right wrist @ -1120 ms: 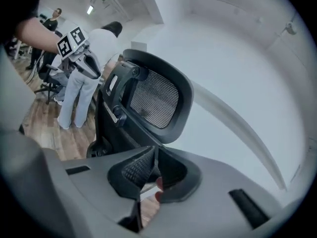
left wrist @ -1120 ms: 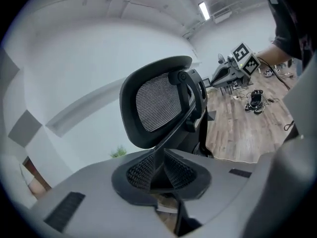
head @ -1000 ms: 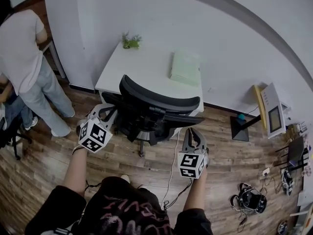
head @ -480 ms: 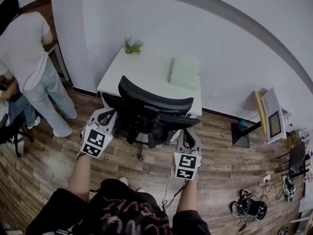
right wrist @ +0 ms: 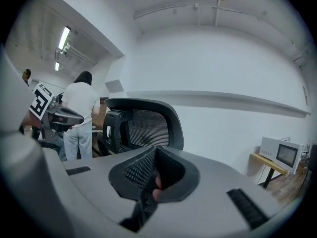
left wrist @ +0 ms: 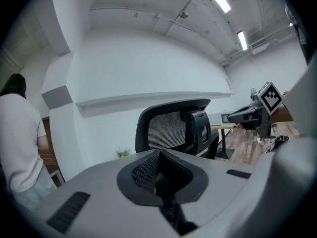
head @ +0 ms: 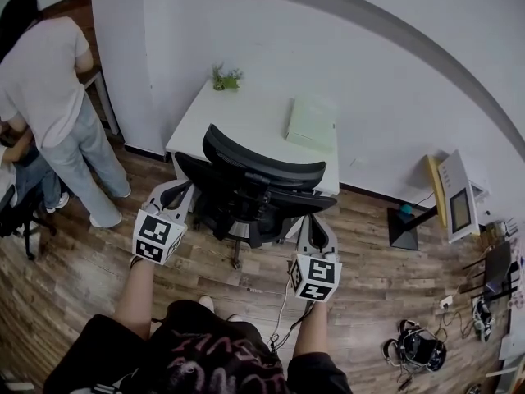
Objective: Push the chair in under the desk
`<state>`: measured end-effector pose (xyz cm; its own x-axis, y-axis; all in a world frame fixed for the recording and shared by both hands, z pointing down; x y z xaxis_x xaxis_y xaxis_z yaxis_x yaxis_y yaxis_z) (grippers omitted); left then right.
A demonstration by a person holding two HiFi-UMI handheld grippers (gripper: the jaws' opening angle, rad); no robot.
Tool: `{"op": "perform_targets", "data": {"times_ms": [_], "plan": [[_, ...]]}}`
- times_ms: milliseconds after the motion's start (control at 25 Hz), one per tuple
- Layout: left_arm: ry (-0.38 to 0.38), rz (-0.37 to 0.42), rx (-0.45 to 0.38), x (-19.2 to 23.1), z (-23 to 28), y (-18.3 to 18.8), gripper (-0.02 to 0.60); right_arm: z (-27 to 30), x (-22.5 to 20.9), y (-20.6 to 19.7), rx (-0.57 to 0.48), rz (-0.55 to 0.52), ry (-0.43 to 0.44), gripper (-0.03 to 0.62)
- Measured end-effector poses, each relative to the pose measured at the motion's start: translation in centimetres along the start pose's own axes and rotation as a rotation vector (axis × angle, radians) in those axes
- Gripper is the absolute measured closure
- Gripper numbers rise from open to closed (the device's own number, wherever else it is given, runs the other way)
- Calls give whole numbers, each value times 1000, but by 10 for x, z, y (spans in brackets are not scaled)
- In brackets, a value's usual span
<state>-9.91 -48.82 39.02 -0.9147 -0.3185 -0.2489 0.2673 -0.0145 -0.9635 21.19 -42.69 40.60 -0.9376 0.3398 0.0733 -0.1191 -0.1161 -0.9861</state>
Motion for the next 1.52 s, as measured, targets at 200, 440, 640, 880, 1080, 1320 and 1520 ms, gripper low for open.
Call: {"op": "perform_targets", "data": {"times_ms": [200, 440, 640, 880, 1080, 1320, 1520], "plan": [[0, -34, 6, 5, 0, 2, 567, 0, -5, 5, -16, 8, -10, 569], [2, -100, -5, 5, 1, 6, 568, 2, -5, 5, -16, 11, -5, 569], [5, -141, -21, 8, 5, 13, 568, 6, -8, 9, -17, 19, -8, 569], [-4, -128, -25, 6, 9, 12, 568, 7, -10, 8, -17, 23, -11, 569], [-33, -132, -28, 3, 11, 12, 568, 8, -12, 7, -15, 23, -12, 569], [-31, -134, -36, 4, 11, 15, 568, 9, -7, 8, -12, 19, 0, 569], [-58, -157, -44, 2, 9, 16, 568, 11, -6, 8, -15, 28, 14, 569]]}}
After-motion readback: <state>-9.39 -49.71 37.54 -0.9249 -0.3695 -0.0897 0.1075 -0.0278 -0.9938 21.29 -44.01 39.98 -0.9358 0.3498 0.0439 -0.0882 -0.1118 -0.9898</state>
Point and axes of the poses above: the fingertips, and each gripper's own axes: z forward along the fingers, x to its left, y out of its top, the point moved 4 cm from there along -z, backward along the fingers, and after that the axes turned 14 degrees about y, right-handed, at the moved point
